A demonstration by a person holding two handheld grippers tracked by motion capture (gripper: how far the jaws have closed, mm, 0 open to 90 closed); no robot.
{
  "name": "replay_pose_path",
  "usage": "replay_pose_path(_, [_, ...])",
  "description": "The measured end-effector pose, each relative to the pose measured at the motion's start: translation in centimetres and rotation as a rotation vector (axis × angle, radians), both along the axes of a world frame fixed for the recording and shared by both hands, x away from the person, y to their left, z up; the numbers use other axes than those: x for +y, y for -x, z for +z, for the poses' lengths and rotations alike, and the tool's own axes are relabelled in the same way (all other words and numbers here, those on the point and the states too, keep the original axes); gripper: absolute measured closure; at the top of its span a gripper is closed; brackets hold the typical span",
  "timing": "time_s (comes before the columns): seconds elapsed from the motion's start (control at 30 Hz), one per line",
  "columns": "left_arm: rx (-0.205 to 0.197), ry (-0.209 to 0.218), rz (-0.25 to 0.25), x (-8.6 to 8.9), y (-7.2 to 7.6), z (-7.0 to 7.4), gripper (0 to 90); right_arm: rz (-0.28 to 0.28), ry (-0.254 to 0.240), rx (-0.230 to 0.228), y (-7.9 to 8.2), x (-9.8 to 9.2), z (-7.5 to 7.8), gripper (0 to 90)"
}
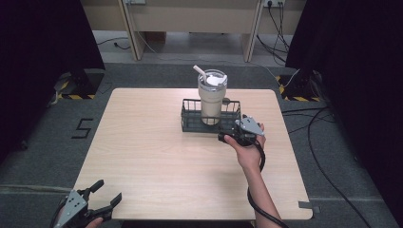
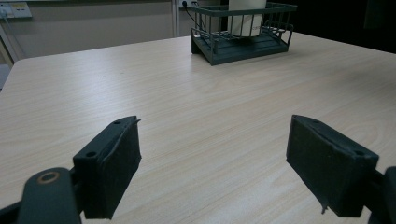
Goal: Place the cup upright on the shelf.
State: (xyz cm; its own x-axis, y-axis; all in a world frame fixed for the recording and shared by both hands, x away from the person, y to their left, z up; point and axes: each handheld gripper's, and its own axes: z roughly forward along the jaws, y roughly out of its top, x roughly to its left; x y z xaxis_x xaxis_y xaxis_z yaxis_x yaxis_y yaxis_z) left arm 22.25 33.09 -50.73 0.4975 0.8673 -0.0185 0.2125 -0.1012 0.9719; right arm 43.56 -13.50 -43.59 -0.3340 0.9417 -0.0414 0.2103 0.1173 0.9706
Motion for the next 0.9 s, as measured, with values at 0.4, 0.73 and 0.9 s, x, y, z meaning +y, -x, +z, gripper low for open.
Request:
replay_pose_path(0.4, [0.000, 0.002, 0.003, 0.0, 0.0, 0.0, 17.0, -0.008, 0.012, 0.011, 1.2, -1.2, -0.1, 6.1])
replay_pose_path(0.73, [0.001, 0.000, 0.003, 0.0, 0.0, 0.0, 17.0, -0.028, 0.024, 0.016, 2.7, -2.8, -0.8, 6.9])
replay_pose_path(0.9, [0.001, -0.003, 0.002, 0.0, 0.0, 0.0, 17.0, -0.037, 0.025, 0.023, 3.5, -3.6, -1.3, 7.2])
